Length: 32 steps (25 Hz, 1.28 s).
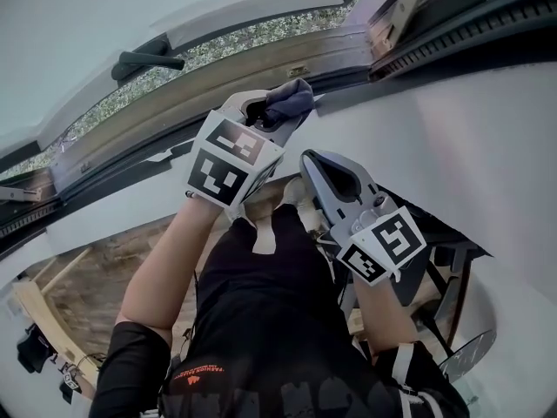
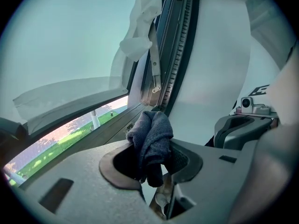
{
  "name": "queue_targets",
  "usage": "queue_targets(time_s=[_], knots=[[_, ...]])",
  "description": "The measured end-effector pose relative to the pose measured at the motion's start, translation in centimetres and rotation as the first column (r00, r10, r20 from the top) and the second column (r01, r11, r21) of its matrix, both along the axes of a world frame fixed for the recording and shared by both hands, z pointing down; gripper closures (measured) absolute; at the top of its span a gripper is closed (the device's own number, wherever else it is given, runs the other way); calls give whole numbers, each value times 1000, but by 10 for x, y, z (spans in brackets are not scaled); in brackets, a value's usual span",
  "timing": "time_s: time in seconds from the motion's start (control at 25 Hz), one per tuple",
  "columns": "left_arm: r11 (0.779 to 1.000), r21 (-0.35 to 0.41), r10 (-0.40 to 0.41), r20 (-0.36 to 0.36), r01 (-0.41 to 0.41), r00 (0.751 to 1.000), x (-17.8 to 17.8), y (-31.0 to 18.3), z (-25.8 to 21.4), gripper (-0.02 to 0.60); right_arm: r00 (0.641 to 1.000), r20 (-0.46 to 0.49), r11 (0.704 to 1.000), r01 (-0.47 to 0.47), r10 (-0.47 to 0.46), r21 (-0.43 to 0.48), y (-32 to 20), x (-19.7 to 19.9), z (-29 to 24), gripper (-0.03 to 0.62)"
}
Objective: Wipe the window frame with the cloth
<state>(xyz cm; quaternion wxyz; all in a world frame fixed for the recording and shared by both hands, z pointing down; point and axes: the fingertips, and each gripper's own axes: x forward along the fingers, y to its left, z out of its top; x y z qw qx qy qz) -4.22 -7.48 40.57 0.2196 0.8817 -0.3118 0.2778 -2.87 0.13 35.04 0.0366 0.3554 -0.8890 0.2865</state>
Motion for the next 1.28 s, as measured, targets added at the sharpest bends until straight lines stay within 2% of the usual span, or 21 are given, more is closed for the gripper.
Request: queue_targets(time_s=[0.12, 0.4, 0.64, 1.0, 1.28], knots=[[1000, -20, -8, -55, 7, 998, -1, 2, -2, 439, 1000, -2, 1000, -5, 5, 6, 1, 0, -3, 589], [1000, 2, -13, -135, 14, 991, -3, 3, -26, 437, 1000, 10, 999, -28, 28, 26, 1, 5, -19, 589], [995, 85, -24, -300, 52, 954, -8, 2, -72, 433, 999, 27, 996, -35, 33, 78, -1, 9, -42, 589], [979, 193, 15, -375, 63, 927, -19, 12, -129, 433, 998, 37, 983, -60, 54, 173, -2, 18, -80, 589], [964, 256, 59, -464, 70, 884, -28, 23, -175, 433, 997, 30, 967, -78, 72, 241, -2, 21, -110, 589]])
